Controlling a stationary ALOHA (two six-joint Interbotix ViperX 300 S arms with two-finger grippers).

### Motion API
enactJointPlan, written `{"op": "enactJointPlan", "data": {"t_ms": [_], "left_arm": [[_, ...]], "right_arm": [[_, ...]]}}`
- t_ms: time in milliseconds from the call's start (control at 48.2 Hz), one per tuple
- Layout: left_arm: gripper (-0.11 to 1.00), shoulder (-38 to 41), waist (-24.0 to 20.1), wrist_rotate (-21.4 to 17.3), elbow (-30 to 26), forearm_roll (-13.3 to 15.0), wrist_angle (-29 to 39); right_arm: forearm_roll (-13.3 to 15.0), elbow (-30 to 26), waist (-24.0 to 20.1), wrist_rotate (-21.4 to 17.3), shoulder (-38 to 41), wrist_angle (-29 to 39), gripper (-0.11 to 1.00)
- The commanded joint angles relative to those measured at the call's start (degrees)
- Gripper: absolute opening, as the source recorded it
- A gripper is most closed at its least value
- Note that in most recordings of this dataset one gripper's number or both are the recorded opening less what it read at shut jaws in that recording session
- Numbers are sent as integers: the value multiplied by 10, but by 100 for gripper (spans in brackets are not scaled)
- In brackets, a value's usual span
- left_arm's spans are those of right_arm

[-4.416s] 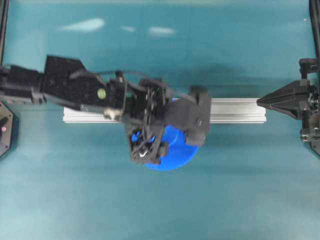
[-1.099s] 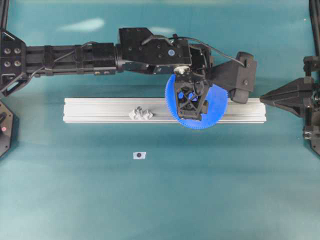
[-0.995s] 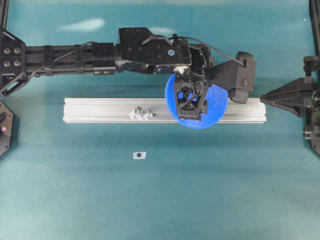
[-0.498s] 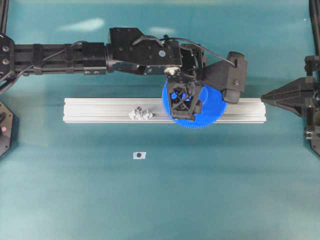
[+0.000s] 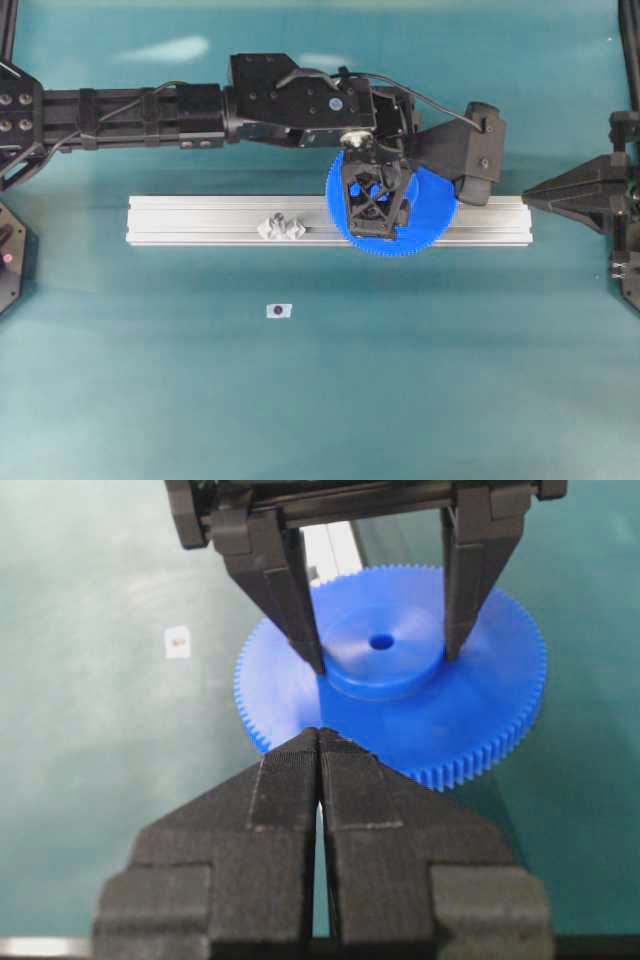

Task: Insert the large gear onto the shaft.
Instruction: 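Align the gear's center hole above the right metal shaft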

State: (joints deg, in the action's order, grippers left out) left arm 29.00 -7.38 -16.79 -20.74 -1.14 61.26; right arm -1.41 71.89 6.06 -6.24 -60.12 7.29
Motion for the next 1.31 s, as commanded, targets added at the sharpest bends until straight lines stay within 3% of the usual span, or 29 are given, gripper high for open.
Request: {"op": "enactJointPlan", "data": {"t_ms": [0,1286], "left_arm": [[76,-12,-4,0,-11,-2,0],[81,-15,11,7,-35,-2,4]], "right_arm": [[0,-5,2,-4,4,-3,2],[0,-5,1,-4,4,-2,2]]}}
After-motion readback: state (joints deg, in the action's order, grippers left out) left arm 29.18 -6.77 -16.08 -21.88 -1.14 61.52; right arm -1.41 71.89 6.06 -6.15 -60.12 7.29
